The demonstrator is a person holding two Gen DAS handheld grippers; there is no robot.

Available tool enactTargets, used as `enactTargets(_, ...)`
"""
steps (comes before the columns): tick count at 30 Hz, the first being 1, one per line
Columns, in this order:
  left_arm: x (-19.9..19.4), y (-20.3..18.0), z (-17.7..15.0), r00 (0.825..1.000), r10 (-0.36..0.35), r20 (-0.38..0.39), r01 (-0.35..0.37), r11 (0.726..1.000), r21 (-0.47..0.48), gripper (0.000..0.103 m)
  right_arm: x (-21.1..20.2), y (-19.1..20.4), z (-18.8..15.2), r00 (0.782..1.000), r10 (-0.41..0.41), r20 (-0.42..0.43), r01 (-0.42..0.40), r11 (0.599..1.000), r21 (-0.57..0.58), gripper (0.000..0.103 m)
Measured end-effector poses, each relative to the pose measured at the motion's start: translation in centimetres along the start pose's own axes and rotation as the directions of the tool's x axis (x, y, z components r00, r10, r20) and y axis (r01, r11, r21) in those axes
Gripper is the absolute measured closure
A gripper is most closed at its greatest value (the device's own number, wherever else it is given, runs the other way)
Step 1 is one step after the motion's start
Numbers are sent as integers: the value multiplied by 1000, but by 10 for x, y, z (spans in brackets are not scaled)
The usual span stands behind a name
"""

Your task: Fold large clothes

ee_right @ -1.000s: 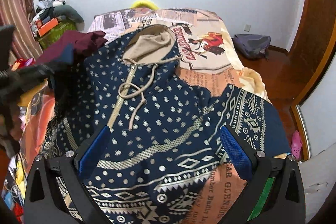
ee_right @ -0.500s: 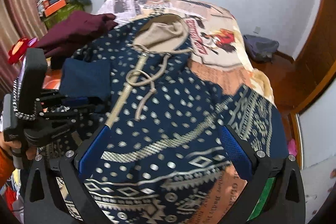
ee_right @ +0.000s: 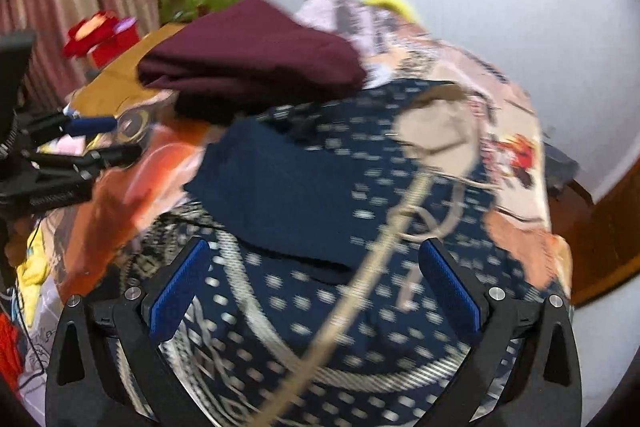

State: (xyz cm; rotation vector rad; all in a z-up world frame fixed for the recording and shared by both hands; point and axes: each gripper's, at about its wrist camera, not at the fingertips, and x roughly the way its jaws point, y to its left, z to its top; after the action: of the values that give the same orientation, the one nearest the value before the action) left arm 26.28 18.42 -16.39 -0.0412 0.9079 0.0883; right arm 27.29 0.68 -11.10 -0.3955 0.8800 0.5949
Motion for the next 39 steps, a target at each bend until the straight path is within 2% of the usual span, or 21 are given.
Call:
enactTargets(7, 7, 43, -26, 999, 12, -36, -15, 998, -68, 47, 65, 58, 20, 995, 38, -96, -48, 994, -100, 2)
enactTargets(12, 22, 57, -40, 997, 5, -73, -11, 996, -90, 47, 112, 89, 27, 986, 43, -162, -73, 981, -181, 16)
enactTargets(16, 32, 60, -45, 996, -4, -88, -5, 995, -99, 47, 140, 97, 24, 976, 30, -215, -74, 976, -203, 44)
enactTargets(17, 34, 60, -46, 996, -8, -92, -1, 995, -101, 47, 143, 97, 22, 976, 22, -216, -67, 977, -202, 54)
enactTargets(18, 36, 59, -46, 995, -11, -96, 1, 995, -101, 47, 146, 96, 21, 979, 2, -206, -46, 977, -206, 60)
enactTargets(20, 41, 58, -47, 994, -13, -107, 3, 995, -99, 47, 146, 93, 19, 983, -18, -183, -22, 977, -210, 84)
enactTargets(22, 44, 55, -49, 993, -19, -116, 8, 995, -97, 47, 139, 83, 18, 986, 4, -167, -32, 985, -167, 92)
enactTargets(24, 47, 50, -49, 992, -35, -125, 24, 996, -89, 47, 125, 68, 21, 988, 48, -149, -64, 993, -103, 92)
enactTargets(26, 50, 44, -50, 990, -46, -130, 36, 996, -76, 47, 106, 49, 24, 993, 59, -103, -65, 996, -54, 92)
enactTargets(32, 68, 5, -47, 984, -59, -165, 65, 997, 29, 47, 27, -19, 36, 997, 44, 61, -50, 994, 92, 93)
enactTargets(36, 87, -22, -42, 979, -73, -192, 90, 992, 85, 47, -25, -71, 41, 986, -10, 166, -25, 978, 208, 93)
enactTargets(39, 100, -41, -38, 979, -46, -199, 78, 985, 156, 47, -53, -103, 41, 975, -51, 216, -14, 956, 293, 93)
